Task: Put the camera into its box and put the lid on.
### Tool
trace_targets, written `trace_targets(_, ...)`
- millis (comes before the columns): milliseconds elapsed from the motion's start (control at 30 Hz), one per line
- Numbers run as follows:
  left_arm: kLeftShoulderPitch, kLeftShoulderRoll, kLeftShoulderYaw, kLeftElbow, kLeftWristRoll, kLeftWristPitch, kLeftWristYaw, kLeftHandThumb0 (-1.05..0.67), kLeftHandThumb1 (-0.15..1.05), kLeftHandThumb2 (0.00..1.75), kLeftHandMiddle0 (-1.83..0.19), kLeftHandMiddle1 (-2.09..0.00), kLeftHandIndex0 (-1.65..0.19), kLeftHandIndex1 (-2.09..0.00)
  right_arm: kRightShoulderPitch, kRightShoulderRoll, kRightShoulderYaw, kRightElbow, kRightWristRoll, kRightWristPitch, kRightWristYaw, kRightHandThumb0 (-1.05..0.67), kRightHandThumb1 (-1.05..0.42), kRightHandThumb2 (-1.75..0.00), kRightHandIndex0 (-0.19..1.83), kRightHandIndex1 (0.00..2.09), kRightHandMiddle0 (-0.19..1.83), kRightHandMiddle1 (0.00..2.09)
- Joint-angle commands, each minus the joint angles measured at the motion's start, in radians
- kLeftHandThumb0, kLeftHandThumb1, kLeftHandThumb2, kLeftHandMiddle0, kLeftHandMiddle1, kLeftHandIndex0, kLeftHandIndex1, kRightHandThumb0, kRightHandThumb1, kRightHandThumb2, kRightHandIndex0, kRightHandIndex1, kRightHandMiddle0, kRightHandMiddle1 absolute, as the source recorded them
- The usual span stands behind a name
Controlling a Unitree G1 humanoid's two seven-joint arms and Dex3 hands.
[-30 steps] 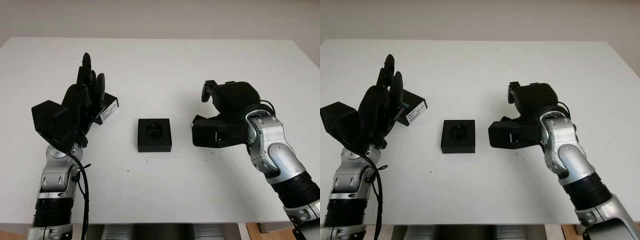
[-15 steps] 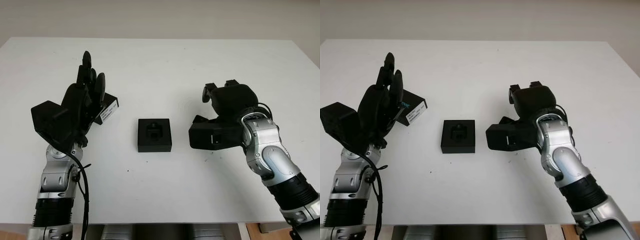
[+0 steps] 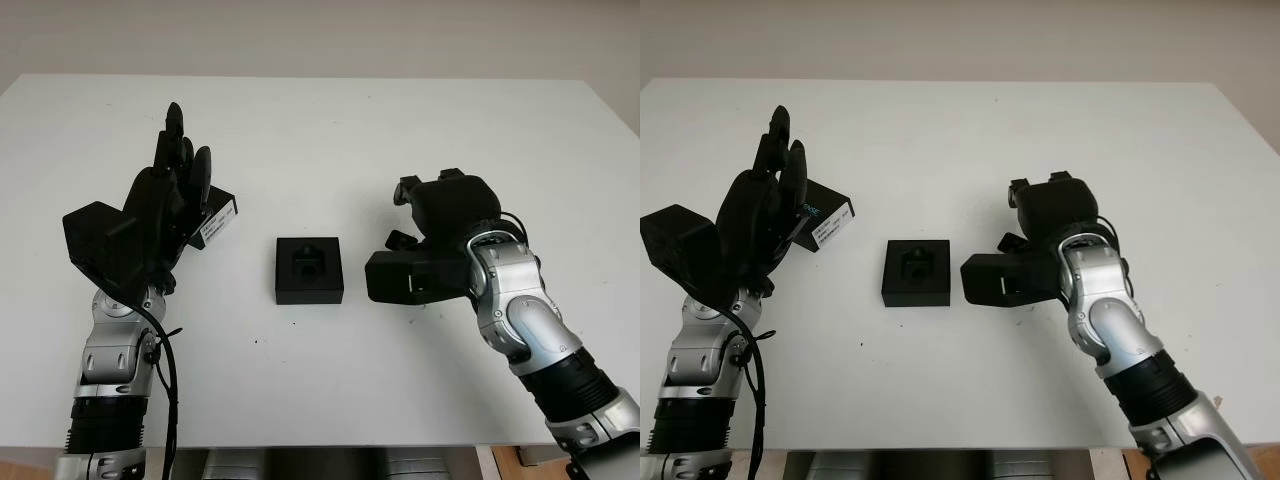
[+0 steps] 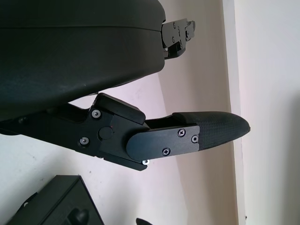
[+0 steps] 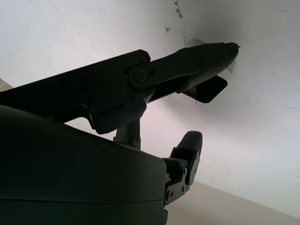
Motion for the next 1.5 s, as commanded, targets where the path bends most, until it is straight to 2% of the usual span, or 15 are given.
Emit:
trace_targets(0, -0.005, 0.005, 0.002, 0.001, -0.004, -0.01, -0.005, -0.82, 1.05, 0.56, 0.19, 0.0, 0.19, 0.0, -0.005, -0.003, -0.005, -0.001, 0.005, -0.008, -0.003, -0.82, -1.05, -0.08, 0.2, 1.96, 0.17, 0.72)
trace_targets(67, -0.006, 0.005, 0.004, 0.001, -0.007, -0.009, -0.007, -0.83, 1.05, 0.55, 0.19, 0.0, 0.19, 0.0, -0.005, -0.008, -0.002, 0.006, 0.003, -0.016, -0.007, -0.83, -1.05, -0.09, 0.21, 2.06, 0.11, 1.0)
trace_targets(133, -0.007, 0.005, 0.005, 0.002, -0.008, -0.007, -0.008, -0.83, 1.05, 0.55, 0.19, 0.0, 0.19, 0.0, -0.008, -0.009, 0.002, 0.012, -0.003, -0.015, 0.005, -0.83, -1.05, -0.1, 0.26, 2.09, 0.07, 1.18)
trace_targets(233, -0.007, 0.008, 0.006, 0.006, -0.006, -0.017, -0.01, -0.83, 1.05, 0.55, 0.19, 0.0, 0.19, 0.0, -0.007, -0.003, -0.006, 0.01, 0.009, -0.015, 0.007, -0.83, -1.05, -0.09, 0.36, 2.09, 0.09, 1.2)
trace_targets(267, -0.006, 0.008, 0.007, 0.006, -0.007, -0.015, -0.01, -0.83, 1.05, 0.55, 0.19, 0.0, 0.19, 0.0, -0.005, -0.003, -0.008, 0.006, 0.011, -0.014, 0.008, -0.82, -1.04, -0.07, 0.28, 2.08, 0.09, 1.25)
trace_targets(300, -0.007, 0.008, 0.008, 0.005, -0.007, -0.015, -0.01, -0.84, 1.05, 0.55, 0.19, 0.0, 0.19, 0.0, -0.004, -0.004, -0.009, 0.003, 0.01, -0.014, 0.007, -0.81, -1.04, -0.07, 0.29, 2.09, 0.09, 1.27)
trace_targets(433, -0.008, 0.007, 0.009, 0.007, -0.007, -0.022, -0.009, -0.84, 1.05, 0.54, 0.19, 0.0, 0.19, 0.0, 0.001, 0.003, -0.018, -0.004, 0.021, -0.006, 0.002, -0.78, -1.02, -0.05, 0.23, 2.01, 0.12, 1.03)
trace_targets(500, -0.007, 0.008, 0.009, 0.006, -0.006, -0.023, -0.01, -0.84, 1.05, 0.54, 0.19, 0.0, 0.19, 0.0, 0.003, 0.005, -0.021, -0.006, 0.023, -0.003, -0.001, -0.77, -1.02, -0.05, 0.26, 2.06, 0.14, 0.97)
trace_targets(733, -0.006, 0.009, 0.009, 0.009, -0.001, -0.031, -0.01, -0.84, 1.05, 0.54, 0.19, 0.0, 0.19, 0.0, 0.009, -0.003, -0.018, -0.004, 0.022, -0.004, -0.008, -0.72, -1.01, -0.06, 0.27, 1.99, 0.23, 0.75)
trace_targets(800, -0.005, 0.007, 0.011, 0.007, -0.005, -0.032, -0.009, -0.84, 1.05, 0.54, 0.19, 0.0, 0.19, 0.0, 0.01, -0.009, -0.013, 0.003, 0.018, -0.012, -0.013, -0.72, -1.01, -0.06, 0.31, 2.04, 0.25, 0.75)
trace_targets(933, -0.002, 0.008, 0.015, 0.002, -0.016, -0.023, -0.016, -0.84, 1.05, 0.53, 0.19, 0.0, 0.19, 0.0, 0.01, -0.013, -0.006, 0.011, 0.007, -0.019, -0.019, -0.71, -1.02, -0.05, 0.26, 1.98, 0.21, 0.97)
trace_targets(1100, 0.003, 0.015, 0.02, -0.007, -0.024, -0.015, -0.022, -0.85, 1.05, 0.53, 0.19, 0.0, 0.19, 0.0, 0.012, -0.006, -0.009, 0.014, 0.017, -0.015, -0.01, -0.67, -1.01, -0.05, 0.25, 2.04, 0.21, 0.98)
trace_targets(1300, 0.003, 0.021, 0.023, -0.017, -0.027, 0.0, -0.025, -0.85, 1.05, 0.54, 0.19, 0.0, 0.19, 0.0, 0.006, -0.007, 0.005, 0.021, -0.006, -0.001, 0.029, -0.66, -1.01, -0.06, 0.26, 1.93, 0.24, 0.72)
trace_targets(1433, -0.001, 0.022, 0.025, -0.018, -0.026, 0.001, -0.022, -0.86, 1.05, 0.53, 0.19, 0.0, 0.19, 0.0, 0.006, -0.011, 0.012, 0.022, -0.015, -0.007, 0.037, -0.61, -1.01, -0.05, 0.28, 1.9, 0.19, 1.03)
trace_targets(1467, -0.002, 0.022, 0.025, -0.017, -0.026, 0.001, -0.023, -0.86, 1.05, 0.53, 0.19, 0.0, 0.19, 0.0, 0.006, -0.009, 0.012, 0.021, -0.016, -0.006, 0.038, -0.59, -1.0, -0.05, 0.27, 1.91, 0.17, 0.99)
